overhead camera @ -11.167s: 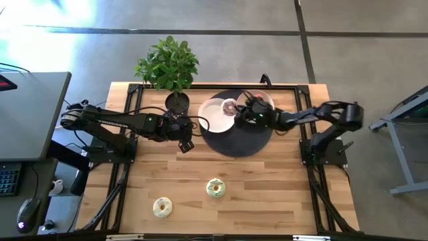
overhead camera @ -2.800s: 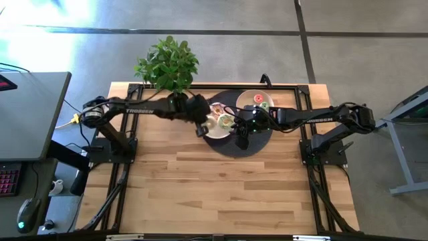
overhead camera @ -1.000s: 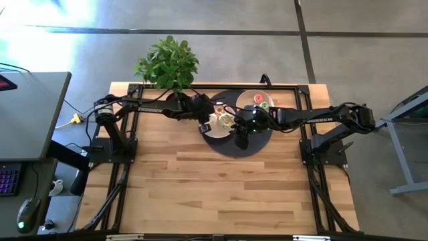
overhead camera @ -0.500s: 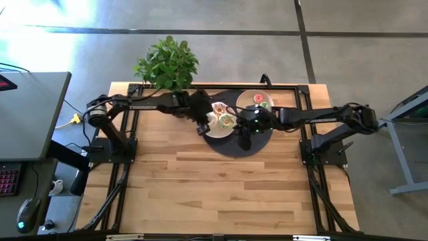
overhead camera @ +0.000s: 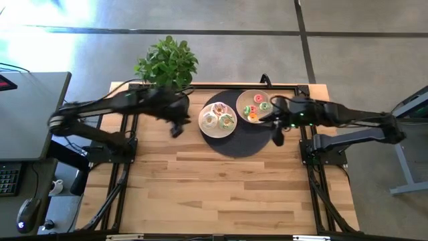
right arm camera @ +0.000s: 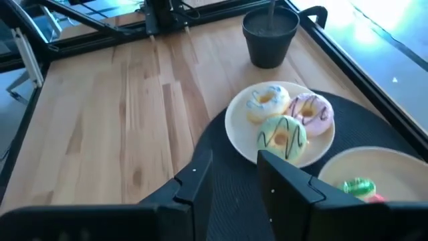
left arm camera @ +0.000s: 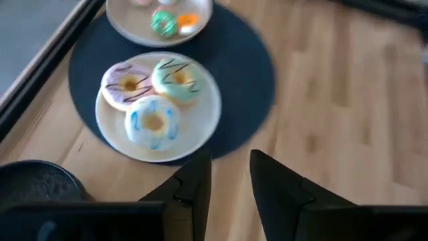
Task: Pick & Place donuts
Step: Return to home position
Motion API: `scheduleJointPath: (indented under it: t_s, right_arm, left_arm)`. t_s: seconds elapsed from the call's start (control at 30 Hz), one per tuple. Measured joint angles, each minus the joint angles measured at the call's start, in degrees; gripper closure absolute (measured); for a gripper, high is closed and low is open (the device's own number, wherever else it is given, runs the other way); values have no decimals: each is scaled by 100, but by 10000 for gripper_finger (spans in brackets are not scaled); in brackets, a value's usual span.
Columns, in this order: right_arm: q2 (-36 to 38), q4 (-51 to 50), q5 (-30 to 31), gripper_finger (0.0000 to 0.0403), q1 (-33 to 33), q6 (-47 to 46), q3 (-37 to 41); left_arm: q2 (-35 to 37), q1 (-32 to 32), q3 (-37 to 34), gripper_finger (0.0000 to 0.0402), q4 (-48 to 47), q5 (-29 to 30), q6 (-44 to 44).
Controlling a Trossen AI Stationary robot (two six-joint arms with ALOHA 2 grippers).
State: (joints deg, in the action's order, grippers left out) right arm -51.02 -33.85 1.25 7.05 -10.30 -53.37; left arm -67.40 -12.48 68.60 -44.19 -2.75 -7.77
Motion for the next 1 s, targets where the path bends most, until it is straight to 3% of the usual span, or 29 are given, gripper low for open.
scheduleJointPath:
  t_s: [0.27, 0.53, 0.77, 1.0]
  right_arm:
    - [1301, 768, -138, 289, 0, 290, 1501]
    - [2550, 2659, -444, 289, 0, 874, 3202]
    - [3314, 3601, -489, 289, 2, 1233, 4045]
    - [3676, 4150, -489, 289, 2, 1489, 4734]
  left_arm:
    - [2344, 928, -1646, 298, 467, 1187, -464]
    - [4242, 1213, -3498, 298, 1890, 1237, -107]
    - [5294, 1212, -4886, 298, 3384, 1082, 744]
    - [5688, 1214, -6078, 298, 4966, 977, 931]
